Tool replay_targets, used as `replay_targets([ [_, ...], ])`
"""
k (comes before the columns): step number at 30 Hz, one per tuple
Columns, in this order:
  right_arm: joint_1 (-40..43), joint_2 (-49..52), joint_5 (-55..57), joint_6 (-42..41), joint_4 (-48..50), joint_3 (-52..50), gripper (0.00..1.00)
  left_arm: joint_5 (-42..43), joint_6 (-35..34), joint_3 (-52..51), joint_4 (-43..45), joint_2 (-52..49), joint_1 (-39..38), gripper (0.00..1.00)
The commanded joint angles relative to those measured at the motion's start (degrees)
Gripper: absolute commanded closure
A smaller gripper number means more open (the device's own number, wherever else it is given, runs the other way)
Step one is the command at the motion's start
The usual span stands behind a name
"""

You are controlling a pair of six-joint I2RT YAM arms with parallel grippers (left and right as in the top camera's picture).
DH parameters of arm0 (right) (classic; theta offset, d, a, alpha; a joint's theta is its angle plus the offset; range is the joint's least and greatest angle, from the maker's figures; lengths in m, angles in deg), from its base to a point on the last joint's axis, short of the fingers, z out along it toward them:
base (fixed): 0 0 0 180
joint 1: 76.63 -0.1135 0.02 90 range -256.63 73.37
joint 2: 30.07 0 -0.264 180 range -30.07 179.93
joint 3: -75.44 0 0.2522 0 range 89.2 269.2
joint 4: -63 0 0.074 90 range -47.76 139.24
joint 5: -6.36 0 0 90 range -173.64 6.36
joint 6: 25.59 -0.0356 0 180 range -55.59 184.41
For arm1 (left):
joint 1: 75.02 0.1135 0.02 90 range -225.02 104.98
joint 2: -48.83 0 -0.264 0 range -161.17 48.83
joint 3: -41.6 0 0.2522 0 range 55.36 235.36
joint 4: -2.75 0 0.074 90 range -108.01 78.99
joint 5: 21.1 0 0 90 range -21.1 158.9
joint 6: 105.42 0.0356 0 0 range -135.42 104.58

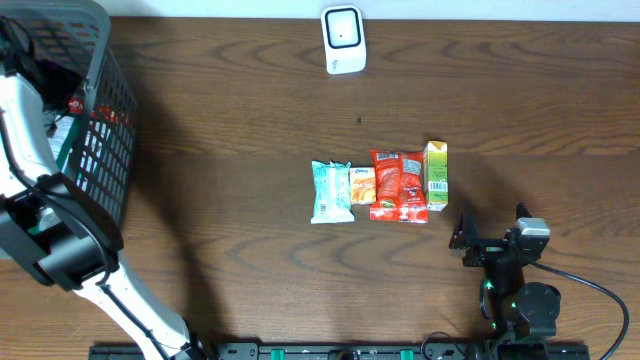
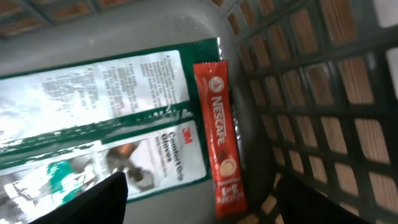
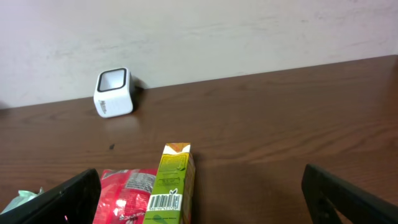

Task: Scan the item barcode
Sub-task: 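Move the left gripper back into the basket, then grasp the red Nescafe stick in the basket with the left gripper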

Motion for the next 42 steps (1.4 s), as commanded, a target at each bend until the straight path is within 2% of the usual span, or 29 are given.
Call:
replay_targets([
  [1, 0.24, -0.28, -0.26, 0.66, -0.24, -0.07, 0.01, -0.52, -4.35, 0.44, 2.36, -3.56, -1.33, 0.23],
  [14, 0.24, -0.28, -0.26, 0.66, -0.24, -0.09, 0.01, -0.81, -4.33, 0.42, 7.37, -13.84, -3.96, 0.23],
  [16, 0.24, -0.28, -0.26, 0.66, -0.24, -0.07, 0.01, -0.79, -4.33, 0.42, 7.65, -14.93, -3.96, 0.27],
  [20, 0.24, -0.28, -0.26, 0.66, -0.24, -0.07, 0.01, -0.76, -4.31, 0.42, 7.89, -15.93, -3.96, 0.62],
  [24, 0.24, -0.28, -0.26, 0.66, -0.24, -0.07, 0.01, -0.72, -3.8, 0.46, 8.15, -15.15, -3.89, 0.89],
  [25, 0.24, -0.28, -0.26, 0.66, -0.24, -0.07, 0.01, -0.72, -2.73, 0.46, 7.89, -13.79, -3.8, 0.92],
  [30, 0.24, -0.28, -0.26, 0.66, -0.24, -0.09, 0.01, -0.79, -1.92, 0.46, 6.64, -6.93, -3.08, 0.92],
  [36, 0.24, -0.28, -0.26, 0.66, -0.24, -0.09, 0.01, -2.8, -1.92, 0.46, 2.89, 7.19, -1.7, 0.93],
  [38, 0.24, -0.28, -0.26, 0.66, -0.24, -0.07, 0.01, -6.45, -1.4, 0.44, -0.09, 13.68, -1.64, 0.93],
  [42, 0.24, -0.28, -0.26, 0.66, -0.24, -0.07, 0.01, -6.14, -0.22, 0.44, -7.72, 21.68, -2.12, 0.93],
])
